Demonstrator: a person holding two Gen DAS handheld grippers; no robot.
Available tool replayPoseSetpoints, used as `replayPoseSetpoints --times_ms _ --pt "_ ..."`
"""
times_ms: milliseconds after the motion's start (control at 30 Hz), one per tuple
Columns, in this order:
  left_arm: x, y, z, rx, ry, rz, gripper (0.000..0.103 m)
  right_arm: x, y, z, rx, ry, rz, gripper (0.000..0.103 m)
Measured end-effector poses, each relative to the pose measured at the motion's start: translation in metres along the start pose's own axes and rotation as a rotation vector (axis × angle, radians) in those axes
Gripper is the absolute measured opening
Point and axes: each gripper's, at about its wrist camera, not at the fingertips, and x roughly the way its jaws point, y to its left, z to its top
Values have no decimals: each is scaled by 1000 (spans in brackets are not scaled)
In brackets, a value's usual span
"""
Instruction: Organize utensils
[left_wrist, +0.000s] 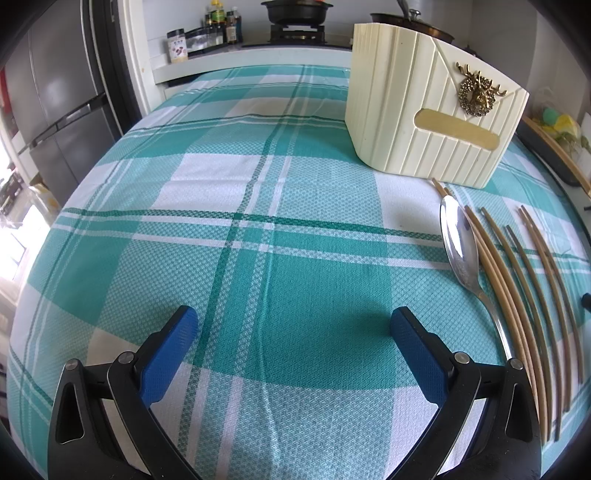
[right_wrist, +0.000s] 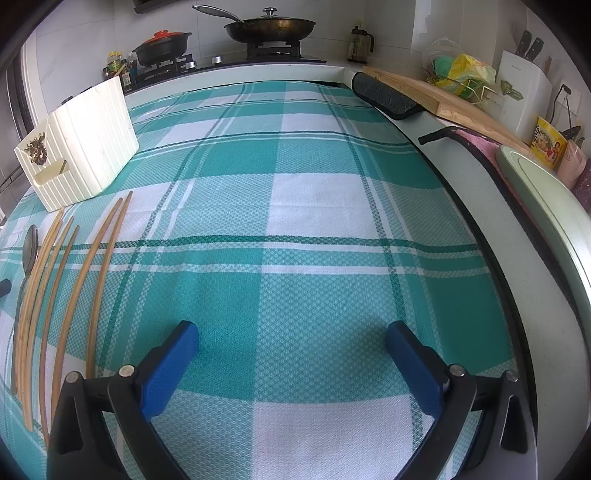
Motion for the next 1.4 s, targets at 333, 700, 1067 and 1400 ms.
replayPoseSetpoints --times_ms 333,700,1067,1400 --pt "0 0 0 0 0 0 103 0 0 0 0 0 0 103" --pt "0 1 0 -3 -1 -3 103 -1 -2 -1 -1 1 -2 103" --pt "0 0 0 0 0 0 103 -1 2 0 -2 2 -8 103" --pt "0 0 -1 10 4 -1 103 1 1 1 -1 2 -6 103"
